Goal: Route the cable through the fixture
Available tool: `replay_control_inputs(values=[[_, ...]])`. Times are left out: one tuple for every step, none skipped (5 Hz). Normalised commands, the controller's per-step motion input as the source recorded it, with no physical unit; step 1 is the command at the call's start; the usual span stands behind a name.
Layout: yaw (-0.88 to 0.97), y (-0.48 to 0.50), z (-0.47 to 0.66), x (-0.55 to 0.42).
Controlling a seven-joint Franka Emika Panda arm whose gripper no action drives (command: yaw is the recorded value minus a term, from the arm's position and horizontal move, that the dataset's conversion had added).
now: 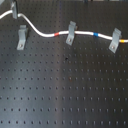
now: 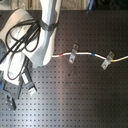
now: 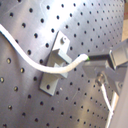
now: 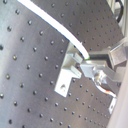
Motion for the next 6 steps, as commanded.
replay_control_inputs(values=[[0.66,0.195,-0.18,0.167],[0.64,0.016,-0.04,0.111],[0.07,-0.28,0.11,-0.02],[0.19,-0.361,0.11,-0.23],[0.55,-0.252,0.09,-0.179],[0.68,-0.151,0.04,-0.13]])
